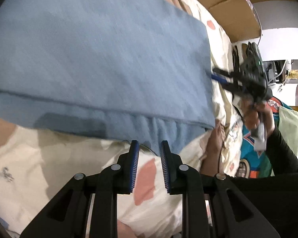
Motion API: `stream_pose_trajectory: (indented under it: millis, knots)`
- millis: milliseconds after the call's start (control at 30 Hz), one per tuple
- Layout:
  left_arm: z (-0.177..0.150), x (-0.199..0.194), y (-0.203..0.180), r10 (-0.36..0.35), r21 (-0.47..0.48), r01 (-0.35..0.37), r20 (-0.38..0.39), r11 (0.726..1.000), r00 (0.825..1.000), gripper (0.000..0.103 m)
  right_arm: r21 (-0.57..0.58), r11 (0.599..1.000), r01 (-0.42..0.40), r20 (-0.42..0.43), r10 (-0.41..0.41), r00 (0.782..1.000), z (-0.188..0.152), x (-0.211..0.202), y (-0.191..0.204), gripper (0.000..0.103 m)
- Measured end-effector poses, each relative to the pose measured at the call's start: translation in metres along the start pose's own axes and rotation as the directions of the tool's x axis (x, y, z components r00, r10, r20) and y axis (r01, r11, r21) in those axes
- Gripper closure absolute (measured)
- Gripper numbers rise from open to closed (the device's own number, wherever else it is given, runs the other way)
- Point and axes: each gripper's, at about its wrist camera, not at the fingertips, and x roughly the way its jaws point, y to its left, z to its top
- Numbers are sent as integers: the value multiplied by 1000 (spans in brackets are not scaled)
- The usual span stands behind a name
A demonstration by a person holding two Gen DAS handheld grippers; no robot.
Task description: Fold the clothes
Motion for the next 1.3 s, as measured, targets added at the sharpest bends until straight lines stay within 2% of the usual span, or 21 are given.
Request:
stream_pose_trajectory:
  millis: [267, 433, 767, 967, 1300]
  knots:
    - [15, 4, -3, 32, -14, -32, 68, 999, 997, 81, 45, 999, -21, -23, 22, 999, -28, 1, -13, 71]
    - [26, 7, -1, 81, 6, -82, 95, 997, 992, 81, 55, 998, -27, -48, 30, 998, -44, 5, -17, 71]
    - [43, 3, 15, 166, -32, -163, 160, 986, 973, 81, 69, 996, -63, -103, 70, 992, -61, 18, -15, 71]
    - [46, 3, 24, 184, -47, -178, 155, 983, 971, 81, 77, 987, -144, -72, 150, 986, -66, 12, -6, 70]
    - [46, 9, 23, 205, -38, -202, 142, 979, 968, 81, 139, 974, -180, -26, 185, 982, -55, 33, -13, 68]
